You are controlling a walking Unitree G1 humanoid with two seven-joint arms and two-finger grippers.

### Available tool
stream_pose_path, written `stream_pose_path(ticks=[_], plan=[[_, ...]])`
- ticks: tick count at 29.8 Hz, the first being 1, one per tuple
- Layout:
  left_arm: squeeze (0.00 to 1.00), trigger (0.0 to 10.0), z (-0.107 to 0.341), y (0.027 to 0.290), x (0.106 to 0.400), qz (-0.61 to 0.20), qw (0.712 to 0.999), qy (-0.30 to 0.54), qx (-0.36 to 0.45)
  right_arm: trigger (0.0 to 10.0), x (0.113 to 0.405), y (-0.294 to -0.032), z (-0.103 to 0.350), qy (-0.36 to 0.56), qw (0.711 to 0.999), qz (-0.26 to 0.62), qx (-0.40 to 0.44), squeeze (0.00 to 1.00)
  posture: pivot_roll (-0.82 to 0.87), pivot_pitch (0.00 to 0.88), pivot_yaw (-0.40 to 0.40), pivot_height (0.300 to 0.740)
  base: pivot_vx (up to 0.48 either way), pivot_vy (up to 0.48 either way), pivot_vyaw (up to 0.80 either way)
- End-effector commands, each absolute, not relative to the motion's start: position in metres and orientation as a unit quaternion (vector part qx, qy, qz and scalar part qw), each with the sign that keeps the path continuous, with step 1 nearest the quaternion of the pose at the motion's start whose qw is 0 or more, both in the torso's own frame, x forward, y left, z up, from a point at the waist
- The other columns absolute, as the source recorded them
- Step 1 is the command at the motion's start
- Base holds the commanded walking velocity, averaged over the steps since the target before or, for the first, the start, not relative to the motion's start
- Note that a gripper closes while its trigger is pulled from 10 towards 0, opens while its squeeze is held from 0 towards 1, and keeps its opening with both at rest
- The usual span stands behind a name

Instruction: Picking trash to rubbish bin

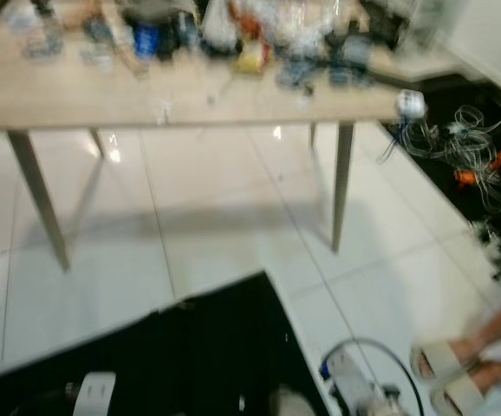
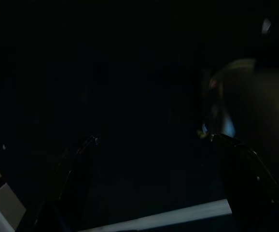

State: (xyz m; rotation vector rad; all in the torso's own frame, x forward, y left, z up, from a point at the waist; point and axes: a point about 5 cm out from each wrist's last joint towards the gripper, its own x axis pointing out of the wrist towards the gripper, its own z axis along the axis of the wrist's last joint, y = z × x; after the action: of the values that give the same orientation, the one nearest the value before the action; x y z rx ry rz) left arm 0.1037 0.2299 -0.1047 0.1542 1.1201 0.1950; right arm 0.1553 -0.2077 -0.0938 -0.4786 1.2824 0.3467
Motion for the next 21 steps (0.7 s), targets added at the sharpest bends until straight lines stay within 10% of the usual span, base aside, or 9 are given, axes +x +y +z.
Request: stream_pose_path(ticks=[1,8,21], plan=[[0.0,10.0,-0.107,0.232,0.092,0.089,0.828,0.547,0.083,10.0,0.148,-0.209,-0.096,0.597,0.749,0.168,-0.234,0.0,0.1,0.111,-0.018,0.74,0.0,0.0,0.0],[0.0,10.0,-0.109,0.233,0.086,0.068,0.82,0.557,0.111,10.0,0.163,-0.204,-0.092,0.582,0.76,0.162,-0.24,0.0,0.1,0.111,-0.014,0.74,0.0,0.0,0.0],[0.0,10.0,-0.11,0.231,0.084,0.047,0.815,0.562,0.135,10.0,0.188,-0.19,-0.082,0.551,0.767,0.182,-0.276,0.0,0.12,0.11,-0.026,0.74,0.0,0.0,-0.76]])
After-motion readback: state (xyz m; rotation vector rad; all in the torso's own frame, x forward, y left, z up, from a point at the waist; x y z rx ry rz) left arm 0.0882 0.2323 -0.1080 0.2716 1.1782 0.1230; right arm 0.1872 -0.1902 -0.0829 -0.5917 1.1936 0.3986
